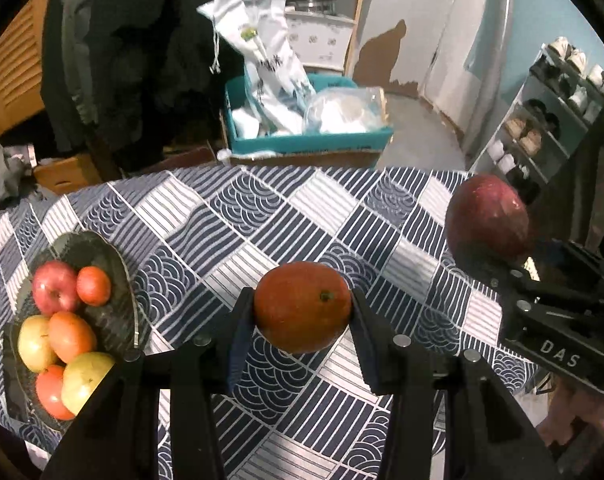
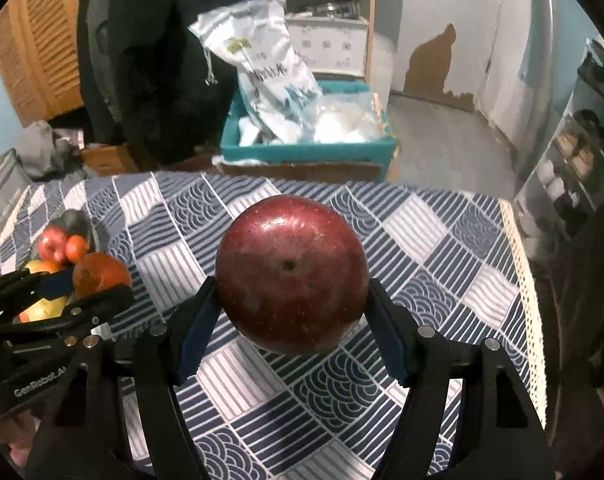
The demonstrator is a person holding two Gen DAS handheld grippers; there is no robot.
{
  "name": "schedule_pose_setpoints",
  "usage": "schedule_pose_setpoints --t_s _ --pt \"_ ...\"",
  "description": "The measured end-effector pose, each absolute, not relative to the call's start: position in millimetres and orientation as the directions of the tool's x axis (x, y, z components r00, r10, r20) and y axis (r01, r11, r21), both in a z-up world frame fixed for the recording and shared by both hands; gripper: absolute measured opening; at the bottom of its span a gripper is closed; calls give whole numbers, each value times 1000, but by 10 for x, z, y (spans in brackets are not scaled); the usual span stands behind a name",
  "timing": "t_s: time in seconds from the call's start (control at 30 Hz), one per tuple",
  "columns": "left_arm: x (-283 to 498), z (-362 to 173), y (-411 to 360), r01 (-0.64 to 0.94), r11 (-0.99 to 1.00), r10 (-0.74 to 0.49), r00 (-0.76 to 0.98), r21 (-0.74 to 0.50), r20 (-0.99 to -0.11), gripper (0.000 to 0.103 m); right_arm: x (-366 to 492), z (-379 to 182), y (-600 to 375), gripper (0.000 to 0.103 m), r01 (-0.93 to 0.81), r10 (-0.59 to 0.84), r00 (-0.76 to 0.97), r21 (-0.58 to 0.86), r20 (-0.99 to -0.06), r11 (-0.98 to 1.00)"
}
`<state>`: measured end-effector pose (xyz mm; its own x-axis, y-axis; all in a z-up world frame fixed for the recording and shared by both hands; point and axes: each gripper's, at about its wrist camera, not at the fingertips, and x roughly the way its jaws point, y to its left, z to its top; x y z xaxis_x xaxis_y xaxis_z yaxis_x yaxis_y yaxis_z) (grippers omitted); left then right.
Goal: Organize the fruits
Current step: 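Lift the tangerine with the left tool while the right tool carries the red apple toward the bowl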
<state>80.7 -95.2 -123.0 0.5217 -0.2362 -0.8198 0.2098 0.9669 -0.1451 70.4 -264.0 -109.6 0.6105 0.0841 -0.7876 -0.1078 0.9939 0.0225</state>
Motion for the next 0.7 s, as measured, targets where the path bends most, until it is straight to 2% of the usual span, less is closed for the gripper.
schedule_pose_setpoints --t_s 0.7 --pt "509 -609 -583 187 975 -217 648 -124 -730 47 420 -423 -2272 72 -211 163 708 15 -687 977"
